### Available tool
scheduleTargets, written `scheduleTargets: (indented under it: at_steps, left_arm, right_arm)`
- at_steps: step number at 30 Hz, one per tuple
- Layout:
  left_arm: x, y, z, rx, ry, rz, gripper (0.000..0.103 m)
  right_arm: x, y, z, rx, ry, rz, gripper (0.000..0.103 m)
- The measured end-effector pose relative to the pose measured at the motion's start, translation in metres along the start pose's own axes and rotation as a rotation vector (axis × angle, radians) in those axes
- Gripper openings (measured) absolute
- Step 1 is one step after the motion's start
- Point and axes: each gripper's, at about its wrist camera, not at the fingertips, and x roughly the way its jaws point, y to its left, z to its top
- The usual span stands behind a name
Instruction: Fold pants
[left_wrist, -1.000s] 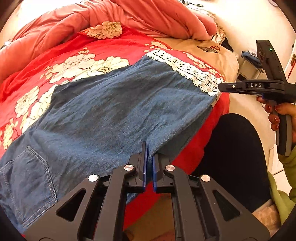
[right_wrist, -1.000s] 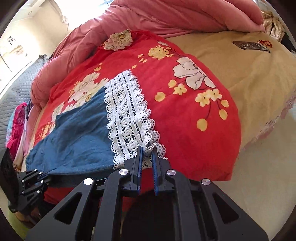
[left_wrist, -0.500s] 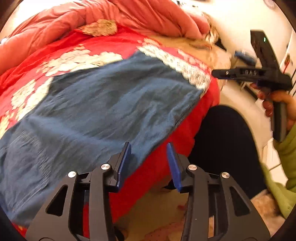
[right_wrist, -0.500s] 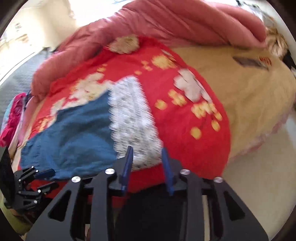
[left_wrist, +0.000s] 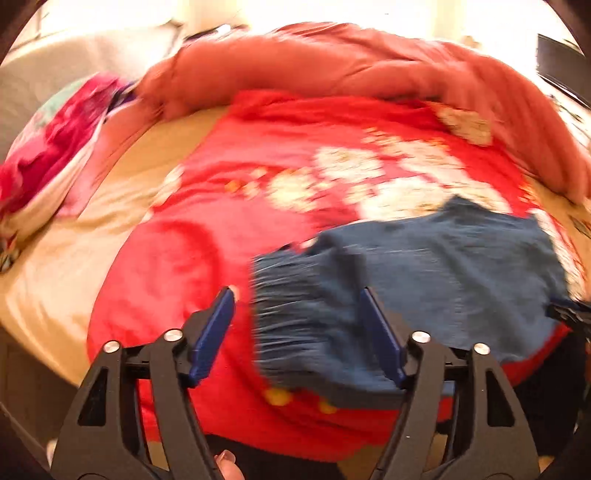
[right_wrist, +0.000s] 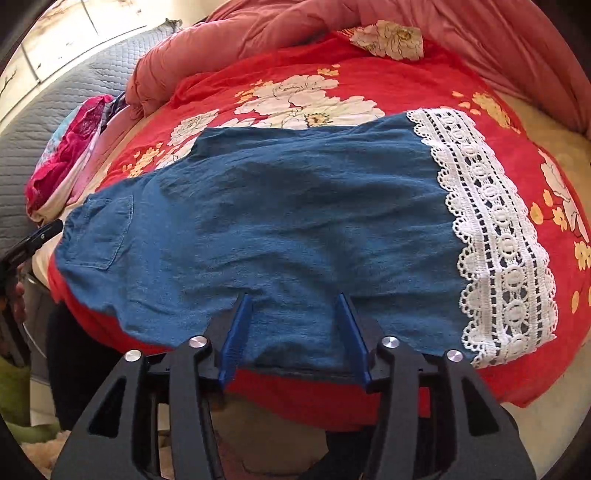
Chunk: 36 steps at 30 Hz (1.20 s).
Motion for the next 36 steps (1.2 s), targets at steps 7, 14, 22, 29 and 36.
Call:
scheduleTargets:
  at_steps: [7,14,22,29,36]
  left_arm:
    - [0.025,0.002,0.002,-0.036,0.032,-0.03,0.032]
    - [0.034,0.017,-0.006,0.013,0.056,0.026,0.041]
    - [-0.01,0.038,0.002,-0.053,0.001,0.03,0.062]
    - [-0.029,0.016,0.05,0.016,-0.118,0.043,0.063]
    - [0.055,-0.105,0.1,0.153,0.002,-0.334,0.063]
  right_arm:
    - [-0.002,0.004,0.002,0.008,0.006,0.0,0.053]
    - [-0.001,0.004,-0.002,0.011,0.007,0.021,0.06]
    - [-0.014,-0.003,0.001,0.017,-0.028,0.067,0.062]
    - [-0.035,-0.025,0.019,0.042,-0.119,0.035,0.062]
    - [-0.028,-0.048,0.03,0.091,-0.133,0.003,0.062]
